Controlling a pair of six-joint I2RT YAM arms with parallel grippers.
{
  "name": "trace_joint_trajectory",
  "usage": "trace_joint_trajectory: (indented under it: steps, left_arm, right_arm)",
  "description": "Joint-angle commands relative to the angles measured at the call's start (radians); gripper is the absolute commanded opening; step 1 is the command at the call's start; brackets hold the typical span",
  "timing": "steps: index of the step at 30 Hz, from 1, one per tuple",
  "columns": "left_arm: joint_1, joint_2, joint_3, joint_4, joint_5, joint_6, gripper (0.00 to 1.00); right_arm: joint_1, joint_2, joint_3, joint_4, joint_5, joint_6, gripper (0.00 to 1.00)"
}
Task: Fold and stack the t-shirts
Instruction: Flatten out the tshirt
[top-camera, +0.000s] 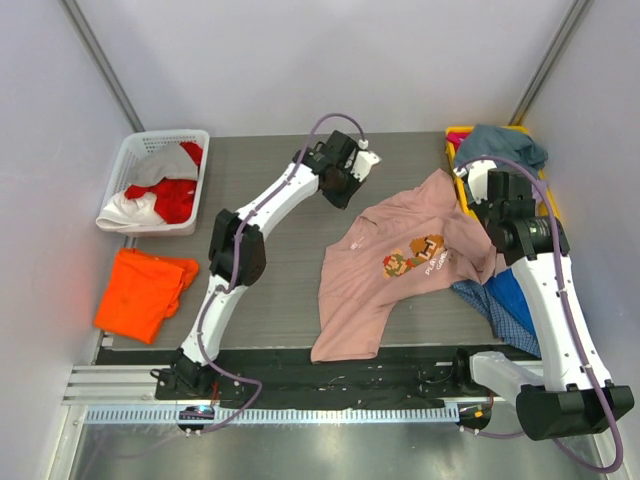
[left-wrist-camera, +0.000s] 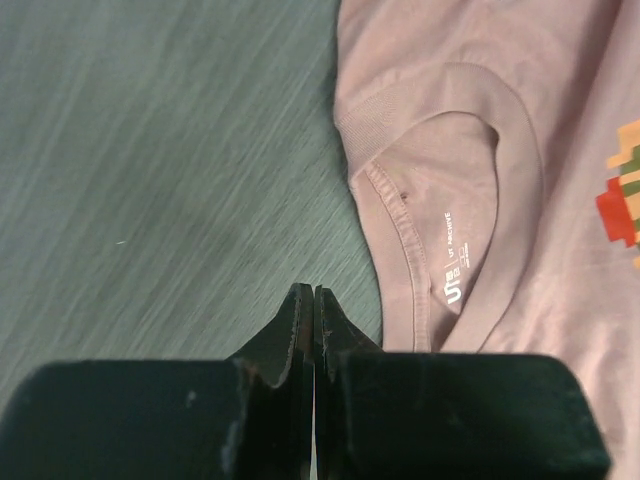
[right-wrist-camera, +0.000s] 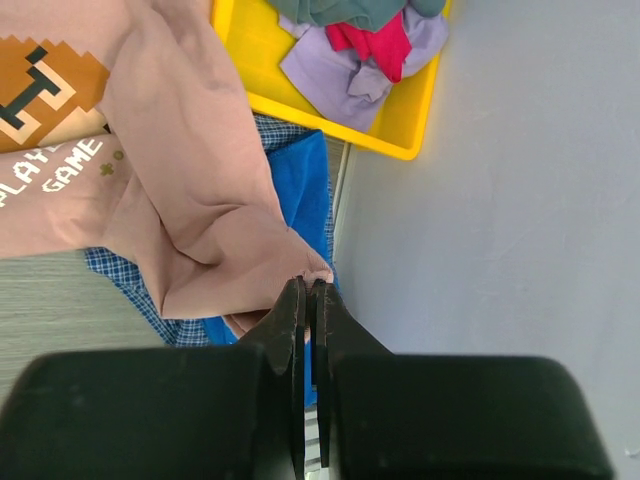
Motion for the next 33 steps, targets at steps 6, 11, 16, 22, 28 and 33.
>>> trace_joint_trajectory:
  steps: [6,11,16,22,28,33]
  left_arm:
    - [-0.041,0.086,0.087,-0.022,0.05,0.025,0.52]
    - [-0.044,0.089,0.061,0.021,0.08,0.023,0.71]
    - [-0.044,0.121,0.084,0.036,0.071,0.039,0.75]
    - [-0.046,0.164,0.093,0.054,0.097,0.053,0.8]
    - [-0.047,0.194,0.094,0.088,0.111,0.048,0.8]
    - [-0.05,0.221,0.104,0.085,0.108,0.05,0.73]
  right_arm:
    - [-0.003,-0.015,0.021,0.025,-0.043,0.046,0.01]
    - [-0.003,-0.026,-0.004,0.028,-0.049,0.054,0.01]
    - [-0.003,-0.038,-0.007,0.027,-0.067,0.067,0.01]
    - [-0.003,-0.06,-0.01,0.011,-0.075,0.071,0.01]
    - [-0.002,-0.067,-0.013,0.005,-0.098,0.077,0.01]
    - [-0.002,-0.078,-0.015,-0.001,-0.115,0.083,0.01]
